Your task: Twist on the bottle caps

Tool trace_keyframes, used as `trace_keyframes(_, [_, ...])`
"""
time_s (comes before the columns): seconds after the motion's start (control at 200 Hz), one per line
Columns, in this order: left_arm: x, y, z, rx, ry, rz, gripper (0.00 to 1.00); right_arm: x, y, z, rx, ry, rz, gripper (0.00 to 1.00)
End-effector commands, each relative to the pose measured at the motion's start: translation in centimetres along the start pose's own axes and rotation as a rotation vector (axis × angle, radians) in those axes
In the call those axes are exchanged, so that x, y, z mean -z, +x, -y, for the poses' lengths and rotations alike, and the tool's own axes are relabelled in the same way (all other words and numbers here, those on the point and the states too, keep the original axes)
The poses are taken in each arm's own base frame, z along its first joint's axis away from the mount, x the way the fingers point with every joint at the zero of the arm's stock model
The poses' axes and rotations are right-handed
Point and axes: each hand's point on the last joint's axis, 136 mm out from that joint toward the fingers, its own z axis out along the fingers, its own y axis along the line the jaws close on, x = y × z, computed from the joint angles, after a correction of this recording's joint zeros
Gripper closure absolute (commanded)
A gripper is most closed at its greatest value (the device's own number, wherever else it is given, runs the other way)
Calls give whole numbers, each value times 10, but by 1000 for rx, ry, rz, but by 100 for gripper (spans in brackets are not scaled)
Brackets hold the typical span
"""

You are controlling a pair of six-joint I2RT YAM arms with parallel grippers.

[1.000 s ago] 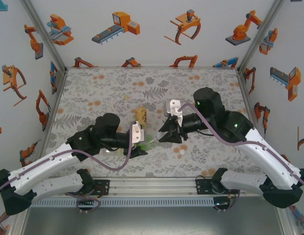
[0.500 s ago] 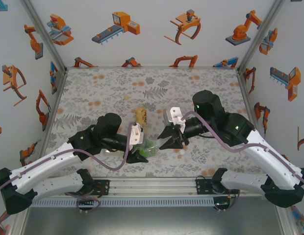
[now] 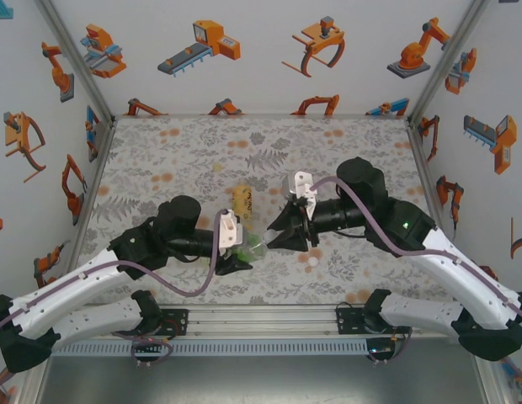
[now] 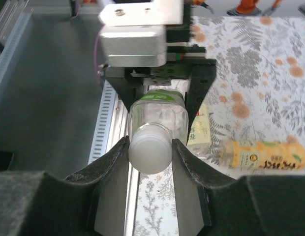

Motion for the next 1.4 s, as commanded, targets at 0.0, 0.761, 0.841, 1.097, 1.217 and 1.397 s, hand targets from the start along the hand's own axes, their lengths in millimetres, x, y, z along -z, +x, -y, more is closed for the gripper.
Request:
trace_keyframes(0.0, [11,-47,-34,-78,-184,145,100,-13,17,27,-280,136,-26,100])
trace_keyframes(0.761, [-11,-24,-71,-87,-325,35,100,0,82,111,-1193,742,-35,81])
trace_keyframes(0.841, [-12,-22,-68,-89,-306,32,100,0,71,111,-1150,724,-30,68])
trace_keyframes(1.097, [-15,-20,-60,-71,-269,53,100,17,5,100,-843,610,74,34])
trace_keyframes(1.217, [-15,-26,-48,-81,-208,91,100,30,-26,81,-626,528,118,31])
trace_keyframes(1.397, [-12,-40,-27,-99,-89,149,100,40,-51,35,-319,329,126,33])
